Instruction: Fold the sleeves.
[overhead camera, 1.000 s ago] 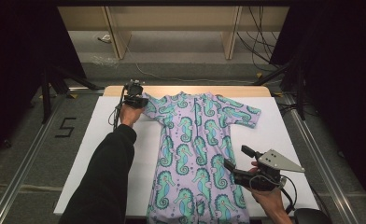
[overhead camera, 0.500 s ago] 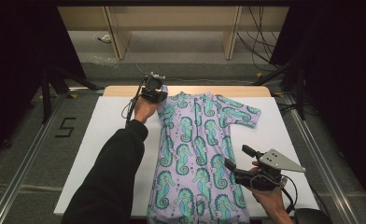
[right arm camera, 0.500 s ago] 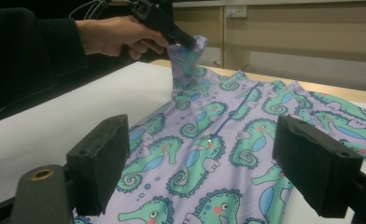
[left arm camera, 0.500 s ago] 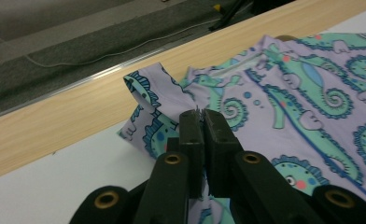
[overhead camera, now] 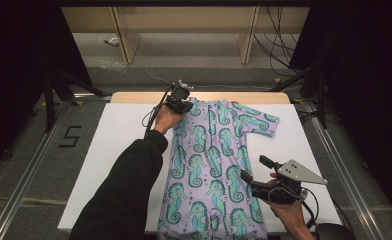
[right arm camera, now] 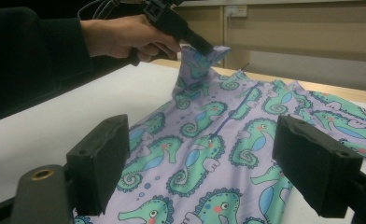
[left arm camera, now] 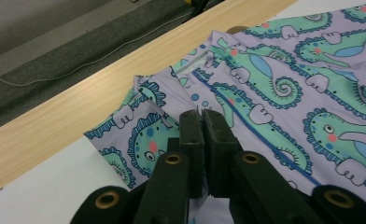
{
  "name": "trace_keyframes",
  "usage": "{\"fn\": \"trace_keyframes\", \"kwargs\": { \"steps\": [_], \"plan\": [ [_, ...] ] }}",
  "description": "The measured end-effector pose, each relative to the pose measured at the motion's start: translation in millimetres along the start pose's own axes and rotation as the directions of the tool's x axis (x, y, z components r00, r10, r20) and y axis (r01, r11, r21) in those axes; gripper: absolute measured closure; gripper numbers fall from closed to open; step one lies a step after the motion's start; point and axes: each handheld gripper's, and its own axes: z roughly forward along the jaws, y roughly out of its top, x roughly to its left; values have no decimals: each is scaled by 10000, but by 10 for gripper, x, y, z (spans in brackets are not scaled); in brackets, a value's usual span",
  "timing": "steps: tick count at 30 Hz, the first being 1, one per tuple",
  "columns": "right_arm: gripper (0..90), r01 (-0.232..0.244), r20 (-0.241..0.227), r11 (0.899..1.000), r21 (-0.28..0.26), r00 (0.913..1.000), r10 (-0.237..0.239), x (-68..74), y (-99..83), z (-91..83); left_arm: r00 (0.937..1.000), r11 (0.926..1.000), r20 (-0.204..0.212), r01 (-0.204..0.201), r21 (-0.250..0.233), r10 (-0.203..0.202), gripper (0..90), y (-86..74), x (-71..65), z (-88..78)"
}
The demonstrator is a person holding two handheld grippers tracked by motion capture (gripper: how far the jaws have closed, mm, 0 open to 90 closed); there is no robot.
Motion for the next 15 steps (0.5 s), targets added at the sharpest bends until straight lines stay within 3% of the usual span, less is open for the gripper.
{"fn": "trace_keyframes", "kwargs": {
  "steps": [8, 11, 15],
  "plan": [
    [200, 10, 1, 10000, 48, 10000, -10, -1, 0, 3, 9977, 9984, 385, -567, 86, 564, 864, -5, -186, 37],
    [200, 27, 2, 10000, 47, 10000, -27, 2, -1, 3, 9938, 9953, 585, -960, 129, 951, 863, -13, -289, 87],
    [200, 14, 13, 10000, 45, 10000, -14, -2, 1, -1, 9918, 9940, 728, -1068, 245, 1047, 863, -31, -355, 139]
  ]
}}
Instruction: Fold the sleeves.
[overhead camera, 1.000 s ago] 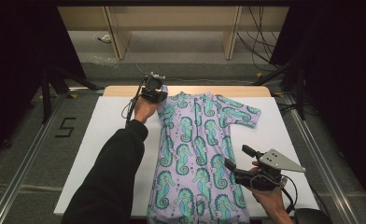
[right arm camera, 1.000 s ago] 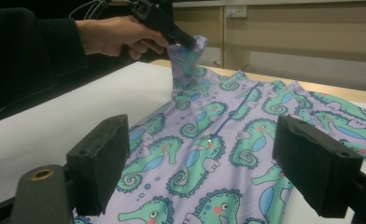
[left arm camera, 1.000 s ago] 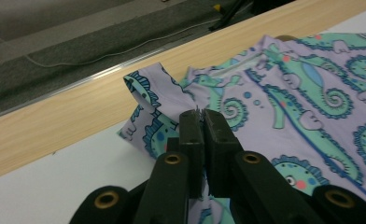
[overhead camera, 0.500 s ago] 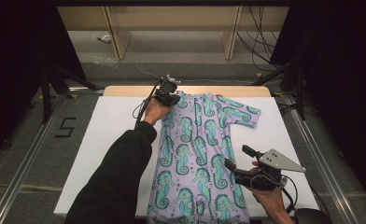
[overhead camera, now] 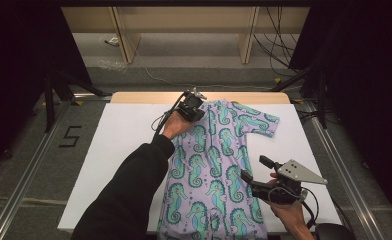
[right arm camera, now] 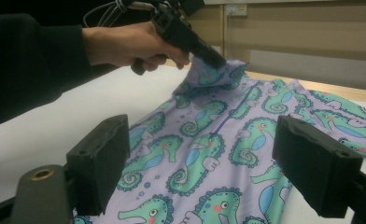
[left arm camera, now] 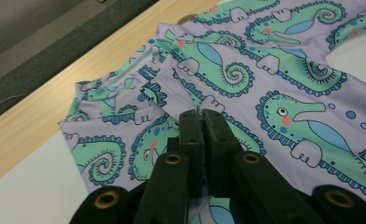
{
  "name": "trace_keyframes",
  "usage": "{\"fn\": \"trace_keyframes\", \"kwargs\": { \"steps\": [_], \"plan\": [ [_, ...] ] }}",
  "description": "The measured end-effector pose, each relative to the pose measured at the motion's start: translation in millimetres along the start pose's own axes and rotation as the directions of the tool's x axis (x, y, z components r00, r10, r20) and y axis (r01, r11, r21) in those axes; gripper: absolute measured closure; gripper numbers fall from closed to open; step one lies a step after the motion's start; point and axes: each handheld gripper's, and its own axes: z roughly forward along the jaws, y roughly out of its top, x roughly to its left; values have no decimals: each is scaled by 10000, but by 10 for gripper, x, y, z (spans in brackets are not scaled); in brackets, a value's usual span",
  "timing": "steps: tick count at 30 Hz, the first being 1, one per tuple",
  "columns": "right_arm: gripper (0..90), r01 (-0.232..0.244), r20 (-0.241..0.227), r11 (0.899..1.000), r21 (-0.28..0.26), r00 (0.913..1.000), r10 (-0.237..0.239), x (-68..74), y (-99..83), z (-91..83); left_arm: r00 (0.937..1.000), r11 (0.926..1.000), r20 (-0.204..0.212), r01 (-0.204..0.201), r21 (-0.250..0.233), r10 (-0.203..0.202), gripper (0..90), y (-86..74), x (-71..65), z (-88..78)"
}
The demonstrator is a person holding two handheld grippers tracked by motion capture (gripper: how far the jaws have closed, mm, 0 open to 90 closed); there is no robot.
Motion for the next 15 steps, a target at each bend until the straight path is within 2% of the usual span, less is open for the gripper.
{"fn": "trace_keyframes", "kwargs": {
  "steps": [2, 11, 13, 14, 15],
  "plan": [
    [200, 4, -6, 10000, -33, 10000, -4, -2, 0, 0, 9997, 9995, 95, -205, 229, 203, 862, -20, -42, 52],
    [200, -1, -14, 10000, -1, 10000, 1, -2, 0, -1, 9992, 9983, 223, -334, 484, 324, 849, -52, -126, 161],
    [200, 9, -14, 10000, 13, 10000, -9, 2, 0, 0, 9980, 9991, 621, -96, 419, 70, 821, -56, -137, 189],
    [200, 9, -12, 10000, 6, 10000, -9, 3, 0, 0, 9980, 9991, 621, -96, 419, 70, 786, -56, -137, 189],
    [200, 9, -12, 10000, 6, 10000, -9, 3, 0, 0, 9964, 9993, 844, 20, 362, -51, 786, -53, -138, 184]
  ]
}}
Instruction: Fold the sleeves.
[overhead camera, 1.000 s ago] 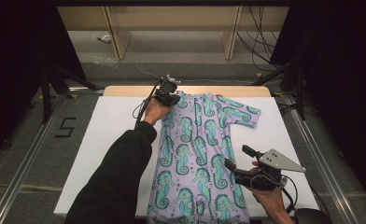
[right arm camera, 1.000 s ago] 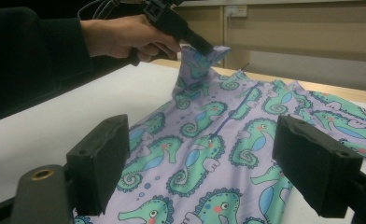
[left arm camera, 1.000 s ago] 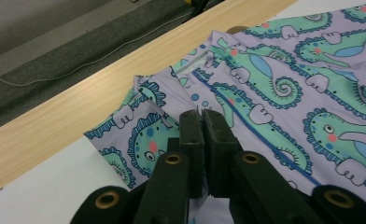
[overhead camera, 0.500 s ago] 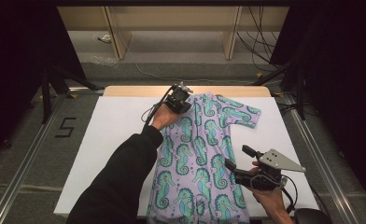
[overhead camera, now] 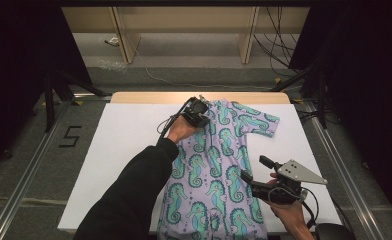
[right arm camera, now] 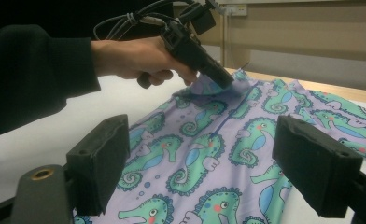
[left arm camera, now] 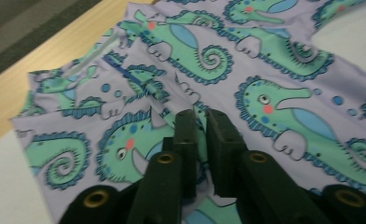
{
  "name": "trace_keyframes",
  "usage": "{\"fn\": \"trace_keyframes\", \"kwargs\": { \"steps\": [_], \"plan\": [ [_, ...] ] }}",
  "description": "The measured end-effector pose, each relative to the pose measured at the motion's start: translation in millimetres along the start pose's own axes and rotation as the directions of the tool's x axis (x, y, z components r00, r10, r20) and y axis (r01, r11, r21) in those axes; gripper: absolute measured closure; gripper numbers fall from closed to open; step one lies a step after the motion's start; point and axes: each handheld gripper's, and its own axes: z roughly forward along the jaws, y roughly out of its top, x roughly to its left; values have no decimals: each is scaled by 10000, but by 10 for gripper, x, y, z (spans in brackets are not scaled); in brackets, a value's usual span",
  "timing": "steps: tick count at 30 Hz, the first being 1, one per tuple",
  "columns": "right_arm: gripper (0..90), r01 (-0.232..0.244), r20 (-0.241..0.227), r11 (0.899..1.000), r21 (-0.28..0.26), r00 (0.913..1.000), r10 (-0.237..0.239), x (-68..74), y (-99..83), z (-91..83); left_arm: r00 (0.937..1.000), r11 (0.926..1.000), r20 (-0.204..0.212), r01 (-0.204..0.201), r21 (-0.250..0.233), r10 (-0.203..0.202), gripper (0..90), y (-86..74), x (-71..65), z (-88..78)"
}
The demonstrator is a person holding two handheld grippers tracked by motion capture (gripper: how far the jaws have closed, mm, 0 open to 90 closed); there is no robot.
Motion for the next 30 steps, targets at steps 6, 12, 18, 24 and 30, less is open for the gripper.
{"fn": "trace_keyframes", "kwargs": {
  "steps": [6, 12, 18, 24, 30],
  "plan": [
    [200, -64, 7, 10000, 21, 10000, 64, -11, -2, 0, 9994, 9983, 62, 347, -459, -344, 480, 47, 5, -113],
    [200, -9, -5, 10000, 51, 10000, 9, 0, -3, 7, 9958, 9922, -272, 845, -915, -873, 350, 45, 138, -266],
    [200, -48, 0, 10000, 37, 10000, 48, -6, -3, 3, 9907, 9773, -94, 1326, -1653, -1360, 258, 9, 208, -411],
    [199, -41, -11, 10000, 36, 10000, 41, -4, -5, 8, 9870, 9593, 190, 1594, -2331, -1594, 244, -72, 194, -561],
    [199, -32, -6, 10000, 55, 10000, 32, -4, -6, 9, 9840, 9429, 306, 1772, -2821, -1757, 221, -142, 145, -677]
  ]
}}
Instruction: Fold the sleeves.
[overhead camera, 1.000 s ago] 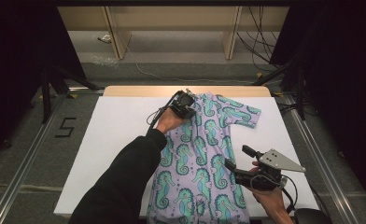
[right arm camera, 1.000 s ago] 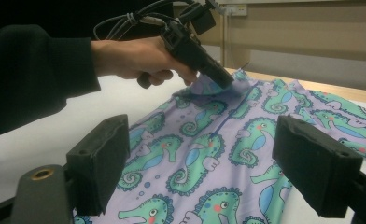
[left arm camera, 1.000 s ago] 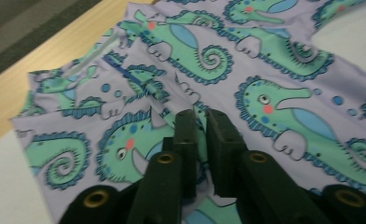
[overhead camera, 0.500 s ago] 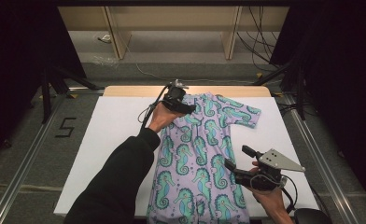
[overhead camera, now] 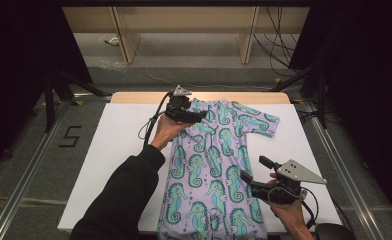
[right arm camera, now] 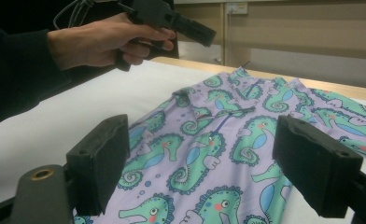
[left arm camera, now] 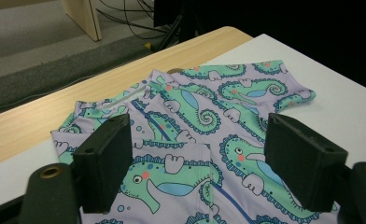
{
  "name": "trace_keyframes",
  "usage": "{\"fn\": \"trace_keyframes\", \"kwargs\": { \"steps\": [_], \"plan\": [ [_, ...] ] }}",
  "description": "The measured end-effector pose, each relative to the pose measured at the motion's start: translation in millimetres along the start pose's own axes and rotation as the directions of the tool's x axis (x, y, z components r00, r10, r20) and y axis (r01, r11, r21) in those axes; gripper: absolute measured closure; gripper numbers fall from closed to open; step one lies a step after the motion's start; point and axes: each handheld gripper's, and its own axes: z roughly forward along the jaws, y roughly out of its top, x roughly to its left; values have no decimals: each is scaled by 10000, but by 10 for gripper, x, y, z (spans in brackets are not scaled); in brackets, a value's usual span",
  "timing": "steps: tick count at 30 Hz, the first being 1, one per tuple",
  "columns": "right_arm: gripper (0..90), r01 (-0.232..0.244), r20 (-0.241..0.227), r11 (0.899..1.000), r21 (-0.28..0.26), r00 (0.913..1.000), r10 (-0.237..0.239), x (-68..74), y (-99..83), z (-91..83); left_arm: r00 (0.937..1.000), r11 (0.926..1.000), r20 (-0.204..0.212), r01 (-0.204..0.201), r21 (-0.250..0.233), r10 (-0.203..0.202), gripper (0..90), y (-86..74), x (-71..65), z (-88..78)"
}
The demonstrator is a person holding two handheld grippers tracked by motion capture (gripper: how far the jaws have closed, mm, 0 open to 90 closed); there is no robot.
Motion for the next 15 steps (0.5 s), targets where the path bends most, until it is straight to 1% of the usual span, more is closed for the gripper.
{"fn": "trace_keyframes", "kwargs": {
  "steps": [1, 2, 5, 7, 8, 10, 14, 15],
  "plan": [
    [199, -14, 1, 10000, -12, 10000, 14, -1, 0, 0, 10000, 10000, 33, 37, -66, -37, 221, -11, -6, -21],
    [200, -10, 2, 10000, -18, 10000, 10, -1, 0, -1, 9999, 9996, 97, 118, -244, -116, 216, -39, -18, -49],
    [199, -15, 9, 10000, -19, 10000, 15, -1, 0, -2, 9997, 9993, 181, 180, -329, -174, 201, -76, -23, -67],
    [199, -1, 16, 10000, -25, 10000, 1, -1, 0, -2, 9989, 9986, 317, 367, -392, -354, 195, -137, -18, -101],
    [199, -8, 21, 10000, -21, 10000, 8, -1, 0, -4, 9989, 9986, 317, 367, -392, -354, 192, -137, -18, -101],
    [199, -22, 26, 10000, -20, 10000, 22, -3, 0, -4, 9976, 9963, 372, 605, -615, -582, 186, -189, -19, -158],
    [199, -21, 37, 10000, -17, 10000, 21, -3, 0, -3, 9973, 9947, 420, 642, -806, -609, 170, -230, -39, -219],
    [200, -8, 38, 10000, -22, 10000, 8, -2, -1, -2, 9971, 9941, 473, 644, -871, -604, 169, -255, -66, -251]
  ]
}}
